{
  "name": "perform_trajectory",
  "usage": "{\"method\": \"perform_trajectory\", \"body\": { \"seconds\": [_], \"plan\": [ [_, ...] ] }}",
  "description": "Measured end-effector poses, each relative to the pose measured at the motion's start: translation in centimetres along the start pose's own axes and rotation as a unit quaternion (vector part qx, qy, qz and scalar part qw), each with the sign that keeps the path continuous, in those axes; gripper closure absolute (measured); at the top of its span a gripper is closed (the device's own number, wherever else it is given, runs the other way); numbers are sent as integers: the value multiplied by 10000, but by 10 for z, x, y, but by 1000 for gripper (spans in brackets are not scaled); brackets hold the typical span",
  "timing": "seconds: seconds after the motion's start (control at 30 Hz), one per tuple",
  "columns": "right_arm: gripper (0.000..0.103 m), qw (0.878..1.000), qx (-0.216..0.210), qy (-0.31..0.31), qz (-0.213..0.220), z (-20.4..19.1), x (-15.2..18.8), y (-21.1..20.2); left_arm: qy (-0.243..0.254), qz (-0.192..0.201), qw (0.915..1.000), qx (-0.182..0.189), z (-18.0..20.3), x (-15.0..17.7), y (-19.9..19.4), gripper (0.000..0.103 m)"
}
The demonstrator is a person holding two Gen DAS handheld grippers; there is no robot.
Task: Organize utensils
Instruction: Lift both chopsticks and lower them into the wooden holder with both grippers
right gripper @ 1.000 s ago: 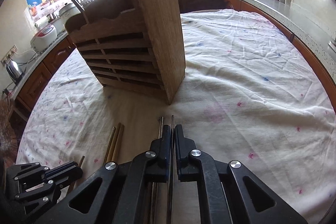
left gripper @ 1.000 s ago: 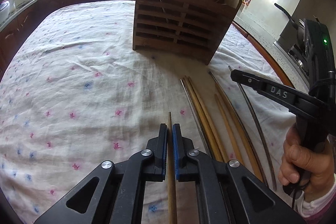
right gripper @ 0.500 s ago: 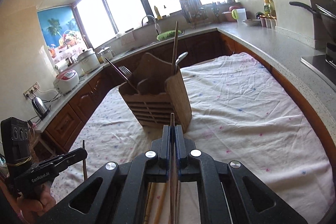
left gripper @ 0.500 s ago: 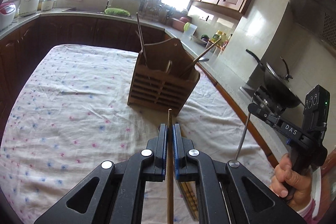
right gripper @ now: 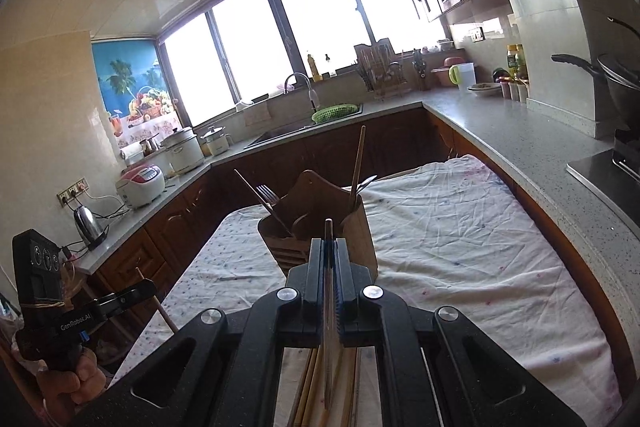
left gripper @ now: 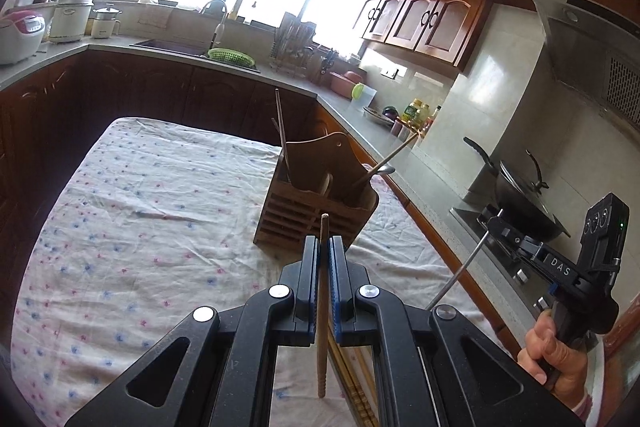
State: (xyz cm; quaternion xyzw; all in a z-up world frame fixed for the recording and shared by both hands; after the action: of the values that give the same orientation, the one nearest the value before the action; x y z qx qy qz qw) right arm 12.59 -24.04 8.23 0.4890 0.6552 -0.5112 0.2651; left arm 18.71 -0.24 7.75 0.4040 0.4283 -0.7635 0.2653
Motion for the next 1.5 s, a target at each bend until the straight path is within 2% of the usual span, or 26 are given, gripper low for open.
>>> {"method": "perform_trajectory", "body": {
  "seconds": [0.57,0.8,1.0,1.13,1.27,1.37,1.5],
  "plan": [
    [99,10000,-23,-2,84,-4,-11,15,-4,309,9995,-73,-10,-28,12,100],
    [99,9996,-43,31,283,-10,-31,27,144,701,9973,-152,-12,-65,15,100],
    [99,9970,-69,30,774,-19,-74,38,231,1258,9915,-230,-13,-109,21,100],
    [99,9934,26,-4,1147,-25,-106,50,124,1571,9869,-335,-19,-135,38,100],
    [99,9900,144,-27,1405,-26,-125,65,20,1689,9843,-506,-31,-142,71,100],
    [99,9890,272,-34,1456,-20,-124,81,-198,1589,9860,-474,-44,-136,103,100],
    [99,9893,419,-39,1395,-10,-109,100,-286,1569,9852,-634,-56,-121,135,100]
  ]
}}
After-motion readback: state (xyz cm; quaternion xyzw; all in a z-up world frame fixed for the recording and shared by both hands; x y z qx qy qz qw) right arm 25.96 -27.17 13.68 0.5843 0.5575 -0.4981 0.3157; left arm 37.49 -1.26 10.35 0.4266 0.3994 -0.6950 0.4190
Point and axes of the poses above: each gripper's, at about its wrist camera, not at the fingertips, and y roughly the way its jaws point, z to its right, x to its underside, the point moved 7 cm from there along y, roughly the way its jaws point, and after that the axes turned 7 degrees about y, right-handed, at the moved point
